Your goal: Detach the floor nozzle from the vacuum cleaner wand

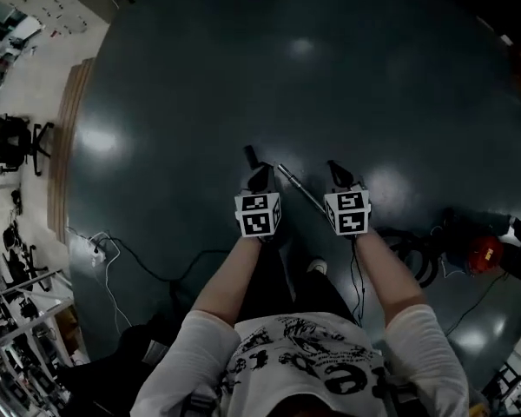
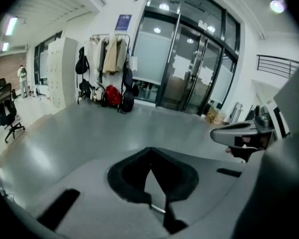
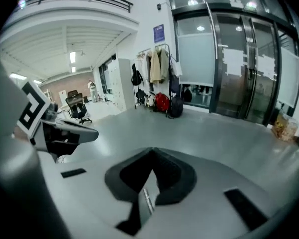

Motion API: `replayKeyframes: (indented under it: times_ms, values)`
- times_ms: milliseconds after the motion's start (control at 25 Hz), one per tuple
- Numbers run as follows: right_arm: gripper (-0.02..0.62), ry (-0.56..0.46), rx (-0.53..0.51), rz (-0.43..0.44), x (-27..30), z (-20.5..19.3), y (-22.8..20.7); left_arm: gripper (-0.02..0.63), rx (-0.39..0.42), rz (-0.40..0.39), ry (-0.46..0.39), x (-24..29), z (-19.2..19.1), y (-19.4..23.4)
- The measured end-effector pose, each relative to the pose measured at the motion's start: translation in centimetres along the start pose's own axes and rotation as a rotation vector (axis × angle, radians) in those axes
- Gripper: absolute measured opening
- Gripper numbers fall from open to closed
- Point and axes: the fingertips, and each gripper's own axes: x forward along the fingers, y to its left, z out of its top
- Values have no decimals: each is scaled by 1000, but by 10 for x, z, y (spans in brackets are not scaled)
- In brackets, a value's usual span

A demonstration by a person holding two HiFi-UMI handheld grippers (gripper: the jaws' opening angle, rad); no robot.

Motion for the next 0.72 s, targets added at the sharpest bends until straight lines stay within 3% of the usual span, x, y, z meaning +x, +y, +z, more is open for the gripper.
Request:
replayKeyframes:
  times_ms: [200, 400, 520, 720]
  values:
    - [3, -203, -54, 11, -98, 103, 4, 6, -34, -26, -272, -105, 126, -42]
    - [2, -424, -40, 5, -213, 178, 5, 6, 189, -29, -500, -211, 221, -106]
    - [2, -507, 0, 0, -279, 186, -3, 6, 276, -34, -594, -262, 244, -153]
    - [2, -586, 33, 53, -357, 168, 5, 6, 350, 30, -744, -351, 238, -201]
